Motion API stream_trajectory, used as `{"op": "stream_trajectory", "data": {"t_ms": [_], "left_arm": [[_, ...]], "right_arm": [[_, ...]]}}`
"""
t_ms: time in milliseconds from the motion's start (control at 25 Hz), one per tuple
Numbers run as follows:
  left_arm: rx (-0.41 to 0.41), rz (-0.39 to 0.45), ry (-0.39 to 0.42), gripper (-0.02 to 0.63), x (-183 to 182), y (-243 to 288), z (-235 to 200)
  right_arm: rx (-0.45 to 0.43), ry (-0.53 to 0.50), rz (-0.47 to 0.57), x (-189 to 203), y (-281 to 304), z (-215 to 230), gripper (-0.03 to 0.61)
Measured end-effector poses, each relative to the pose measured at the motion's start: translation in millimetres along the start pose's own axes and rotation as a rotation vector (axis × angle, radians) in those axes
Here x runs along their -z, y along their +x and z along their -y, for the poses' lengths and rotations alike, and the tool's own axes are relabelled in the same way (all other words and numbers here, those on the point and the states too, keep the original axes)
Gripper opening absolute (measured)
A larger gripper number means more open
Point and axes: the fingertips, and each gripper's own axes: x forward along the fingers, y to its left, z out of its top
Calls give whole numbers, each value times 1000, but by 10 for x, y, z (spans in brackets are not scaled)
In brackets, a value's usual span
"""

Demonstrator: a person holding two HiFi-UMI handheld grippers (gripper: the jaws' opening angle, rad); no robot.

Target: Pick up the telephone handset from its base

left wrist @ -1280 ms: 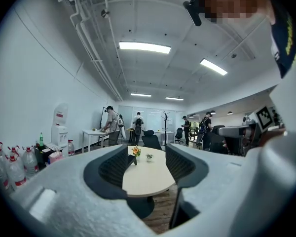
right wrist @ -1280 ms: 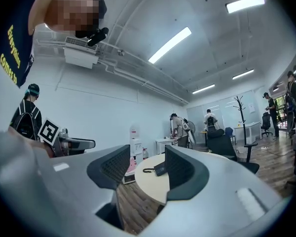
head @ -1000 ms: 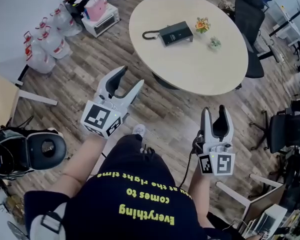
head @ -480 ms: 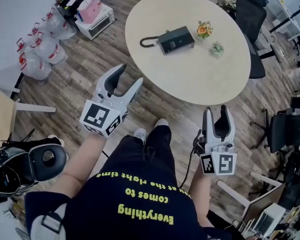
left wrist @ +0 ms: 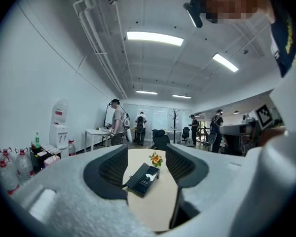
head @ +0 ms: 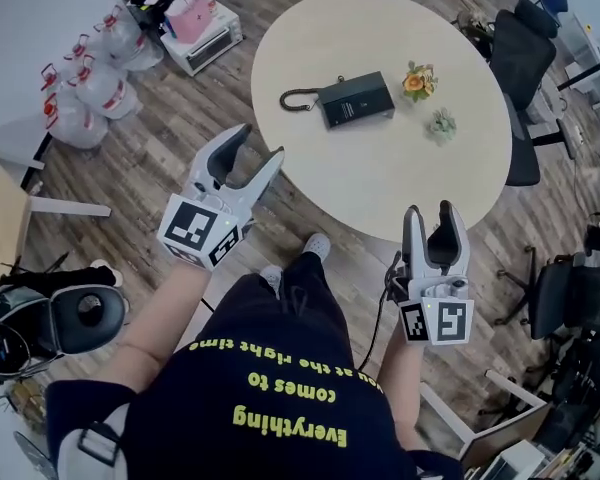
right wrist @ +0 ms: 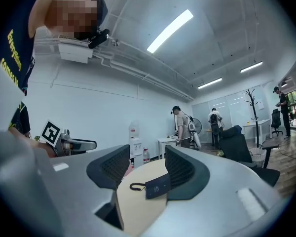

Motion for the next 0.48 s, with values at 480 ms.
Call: {"op": "stream_trajectory", "data": {"t_ms": [480], "left_arm": [[-92,15,23,242,-134,1059,-12]], "right_arm": [[-100,-21,3,-98,706,1023,224]]}}
